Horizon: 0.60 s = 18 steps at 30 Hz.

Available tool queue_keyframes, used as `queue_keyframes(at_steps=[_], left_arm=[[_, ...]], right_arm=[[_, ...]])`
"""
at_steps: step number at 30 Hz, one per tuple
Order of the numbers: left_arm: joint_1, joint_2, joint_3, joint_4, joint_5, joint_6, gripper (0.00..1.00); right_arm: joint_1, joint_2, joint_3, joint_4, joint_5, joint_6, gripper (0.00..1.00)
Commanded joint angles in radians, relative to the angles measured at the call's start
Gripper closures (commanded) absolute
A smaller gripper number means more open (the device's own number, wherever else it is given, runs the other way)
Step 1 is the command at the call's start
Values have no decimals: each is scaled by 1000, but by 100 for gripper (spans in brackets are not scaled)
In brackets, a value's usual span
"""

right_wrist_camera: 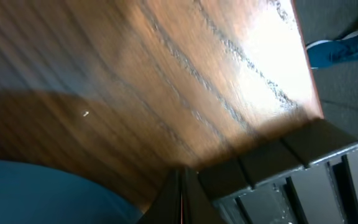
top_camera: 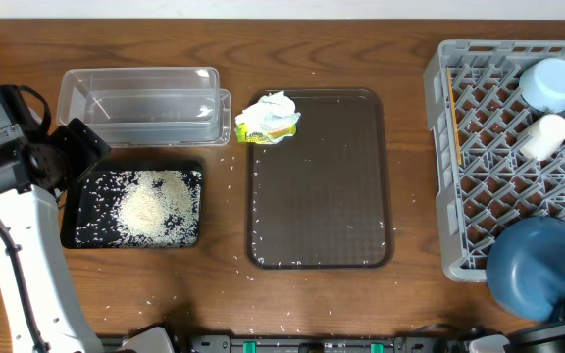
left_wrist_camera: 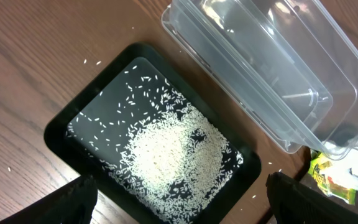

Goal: Sort waste into correct bins and load items into the dishwasher rack

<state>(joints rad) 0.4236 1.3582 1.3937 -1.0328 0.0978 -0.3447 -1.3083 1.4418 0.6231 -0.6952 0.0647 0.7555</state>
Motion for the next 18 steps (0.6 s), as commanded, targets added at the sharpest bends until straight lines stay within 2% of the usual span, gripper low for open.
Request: queue_keyframes(at_steps=[1, 9, 18], left_arm=[[3, -3, 9, -3, -5, -13, 10], [3, -3, 9, -3, -5, -13, 10], [3, -3, 9, -3, -5, -13, 10]], right_arm=[[14, 10, -23, 8, -28, 25, 99], [14, 9, -22, 112, -385, -108, 99], [14, 9, -21, 143, -632, -122, 99]])
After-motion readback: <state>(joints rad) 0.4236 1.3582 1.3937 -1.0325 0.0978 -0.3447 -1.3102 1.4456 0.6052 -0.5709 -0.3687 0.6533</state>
